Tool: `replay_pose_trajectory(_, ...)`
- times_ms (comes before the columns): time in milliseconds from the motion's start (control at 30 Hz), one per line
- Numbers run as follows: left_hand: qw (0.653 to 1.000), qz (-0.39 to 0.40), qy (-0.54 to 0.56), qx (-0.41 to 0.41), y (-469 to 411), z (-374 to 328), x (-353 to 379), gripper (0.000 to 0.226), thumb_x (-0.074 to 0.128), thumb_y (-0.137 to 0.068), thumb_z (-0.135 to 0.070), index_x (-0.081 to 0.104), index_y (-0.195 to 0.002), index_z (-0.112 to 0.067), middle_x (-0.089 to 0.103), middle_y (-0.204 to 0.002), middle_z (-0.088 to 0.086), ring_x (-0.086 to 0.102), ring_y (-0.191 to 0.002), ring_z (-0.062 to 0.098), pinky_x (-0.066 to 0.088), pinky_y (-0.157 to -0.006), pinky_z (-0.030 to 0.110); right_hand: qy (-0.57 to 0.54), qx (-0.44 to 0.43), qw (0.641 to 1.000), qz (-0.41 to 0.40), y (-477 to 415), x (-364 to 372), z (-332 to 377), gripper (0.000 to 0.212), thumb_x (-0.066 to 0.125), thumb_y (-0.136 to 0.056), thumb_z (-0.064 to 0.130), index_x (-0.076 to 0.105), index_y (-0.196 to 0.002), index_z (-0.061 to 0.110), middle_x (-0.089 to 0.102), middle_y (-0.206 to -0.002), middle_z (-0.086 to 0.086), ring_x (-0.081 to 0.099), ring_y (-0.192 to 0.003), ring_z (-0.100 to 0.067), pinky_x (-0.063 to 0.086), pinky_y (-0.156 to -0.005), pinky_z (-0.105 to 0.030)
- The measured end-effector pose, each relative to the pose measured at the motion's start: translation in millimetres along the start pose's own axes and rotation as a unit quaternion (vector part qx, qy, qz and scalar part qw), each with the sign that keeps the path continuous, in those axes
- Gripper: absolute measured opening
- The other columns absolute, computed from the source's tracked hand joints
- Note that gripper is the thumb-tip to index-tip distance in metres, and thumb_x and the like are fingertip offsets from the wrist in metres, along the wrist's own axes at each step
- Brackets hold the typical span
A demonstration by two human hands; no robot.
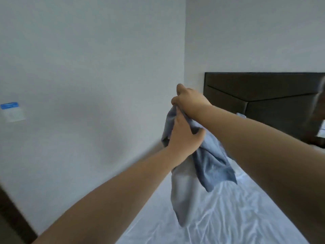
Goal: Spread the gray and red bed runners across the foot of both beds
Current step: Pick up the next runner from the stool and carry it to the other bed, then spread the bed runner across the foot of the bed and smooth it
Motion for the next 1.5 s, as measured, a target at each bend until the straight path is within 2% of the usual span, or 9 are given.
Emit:
replay_pose_trajectory(133, 0.995, 0.078, -0.043, 0.054, -20, 25, 50, 0.092, 0.069, -0.091, -0.043, 0.019, -0.161, -0.009, 0.045, -0.157, 0.01, 0.047, -0.142, 0.024, 0.032, -0.114, 0.022, 0.071, 0.029, 0.995, 0.068, 22, 23, -47, 0.018, 0.062, -0.091, 0.021, 0.067, -0.108, 0.017, 0.048, -0.109, -0.009, 0.056, -0.094, -0.032, 0.048, -0.07, -0.036)
replay_pose_trajectory(333, 0.967, 0.21, -0.02, 0.141, -32, 48, 128, 0.089, 0.07, -0.091, -0.032, 0.02, -0.161, -0.008, 0.031, -0.165, 0.007, 0.03, -0.152, 0.02, 0.009, -0.116, 0.01, 0.091, 0.143, 0.975, 0.142, 62, 61, -91, 0.017, 0.055, -0.097, 0.019, 0.064, -0.11, 0.014, 0.041, -0.099, -0.002, 0.056, -0.1, -0.03, 0.052, -0.08, -0.04)
replay_pose_trajectory(567, 0.912, 0.372, 0.016, 0.173, -10, 44, 218, 0.085, 0.058, -0.087, -0.03, 0.02, -0.161, -0.012, 0.034, -0.163, 0.005, 0.032, -0.149, 0.021, 0.028, -0.119, 0.026, 0.13, 0.154, 0.94, 0.274, 135, 93, -151, 0.022, 0.057, -0.096, 0.014, 0.071, -0.111, 0.022, 0.048, -0.118, -0.005, 0.057, -0.095, -0.026, 0.041, -0.067, -0.033)
replay_pose_trajectory(700, 0.873, 0.429, -0.061, 0.224, 28, 70, 268, 0.073, 0.049, -0.082, -0.025, 0.033, -0.154, -0.033, 0.058, -0.138, -0.008, 0.056, -0.123, 0.018, 0.043, -0.082, 0.028, 0.083, 0.161, 0.906, 0.384, 194, 143, -158, 0.022, 0.059, -0.095, 0.018, 0.071, -0.113, 0.021, 0.048, -0.125, -0.003, 0.059, -0.099, -0.026, 0.049, -0.074, -0.034)
replay_pose_trajectory(1000, 0.801, 0.54, -0.227, 0.12, 128, 191, 328, 0.063, 0.053, -0.093, -0.034, 0.035, -0.152, -0.026, 0.054, -0.14, 0.0, 0.058, -0.122, 0.025, 0.049, -0.098, 0.04, -0.097, 0.24, 0.852, 0.454, 346, 296, -127, 0.056, 0.052, -0.092, 0.007, 0.048, -0.142, 0.03, 0.044, -0.141, -0.001, 0.057, -0.116, -0.025, 0.054, -0.087, -0.041)
replay_pose_trajectory(1167, 0.746, 0.591, -0.303, 0.044, 196, 268, 353, 0.072, 0.054, -0.095, -0.044, 0.026, -0.159, -0.03, 0.041, -0.152, -0.001, 0.05, -0.132, 0.025, 0.046, -0.103, 0.043, -0.152, 0.262, 0.818, 0.49, 417, 388, -87, 0.05, 0.06, -0.092, 0.029, 0.042, -0.138, 0.032, 0.047, -0.136, 0.001, 0.054, -0.124, -0.027, 0.047, -0.094, -0.043)
replay_pose_trajectory(1267, 0.717, 0.624, -0.31, 0.001, 243, 309, 368, 0.074, 0.056, -0.094, -0.045, 0.024, -0.159, -0.032, 0.039, -0.152, -0.002, 0.049, -0.132, 0.024, 0.047, -0.102, 0.042, -0.208, 0.307, 0.788, 0.492, 458, 442, -54, 0.055, 0.058, -0.09, 0.011, 0.041, -0.139, 0.03, 0.048, -0.131, -0.003, 0.055, -0.12, -0.029, 0.047, -0.081, -0.039)
replay_pose_trajectory(1333, 0.701, 0.644, -0.306, -0.015, 270, 336, 380, 0.075, 0.056, -0.093, -0.043, 0.021, -0.159, -0.032, 0.033, -0.158, -0.002, 0.044, -0.136, 0.024, 0.045, -0.105, 0.042, -0.222, 0.336, 0.77, 0.494, 480, 476, -32, 0.064, 0.059, -0.087, 0.007, 0.038, -0.143, 0.031, 0.045, -0.137, -0.001, 0.052, -0.124, -0.028, 0.048, -0.088, -0.041)
replay_pose_trajectory(1500, 0.688, 0.656, -0.307, -0.047, 297, 394, 432, 0.09, 0.064, -0.095, -0.036, 0.003, -0.16, -0.048, 0.008, -0.168, 0.004, 0.016, -0.153, 0.037, 0.045, -0.108, 0.049, -0.168, 0.257, 0.815, 0.491, 504, 557, -6, 0.087, 0.066, -0.087, 0.014, 0.018, -0.158, 0.027, 0.012, -0.165, -0.009, 0.02, -0.148, -0.034, 0.026, -0.118, -0.05)
Point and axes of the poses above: each hand's wrist, its own y-axis away from the middle knuckle, its own x-axis out of the palm, z = x × y, the point moved 2 cm from there along -y, towards the middle knuckle
